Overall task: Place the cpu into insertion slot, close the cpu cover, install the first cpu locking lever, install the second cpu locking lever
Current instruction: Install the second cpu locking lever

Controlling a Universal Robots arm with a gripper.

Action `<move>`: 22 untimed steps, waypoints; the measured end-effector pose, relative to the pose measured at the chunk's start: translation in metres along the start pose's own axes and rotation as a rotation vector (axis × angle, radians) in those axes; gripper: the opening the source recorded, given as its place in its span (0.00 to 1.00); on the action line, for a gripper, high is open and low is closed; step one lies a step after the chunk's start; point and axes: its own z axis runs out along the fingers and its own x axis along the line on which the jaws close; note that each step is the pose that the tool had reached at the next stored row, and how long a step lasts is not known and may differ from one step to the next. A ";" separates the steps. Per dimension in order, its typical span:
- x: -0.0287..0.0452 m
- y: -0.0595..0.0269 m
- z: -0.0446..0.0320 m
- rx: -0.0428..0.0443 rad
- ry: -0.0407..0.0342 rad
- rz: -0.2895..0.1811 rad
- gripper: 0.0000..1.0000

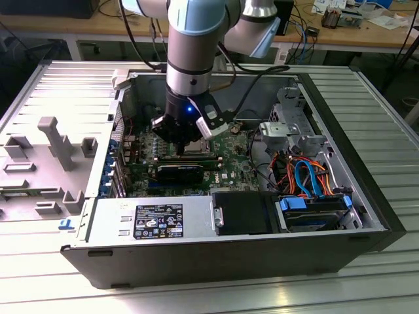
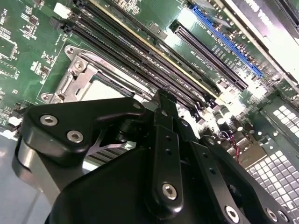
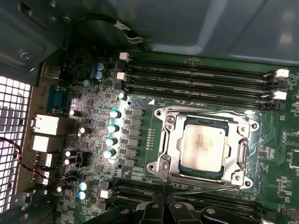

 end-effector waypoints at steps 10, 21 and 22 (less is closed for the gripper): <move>0.0052 0.0003 0.0097 0.0001 0.0006 -0.034 0.11; 0.0101 0.0009 0.0146 -0.0166 -0.0024 -0.050 0.11; 0.0101 0.0009 0.0146 -0.0167 -0.0024 -0.050 0.11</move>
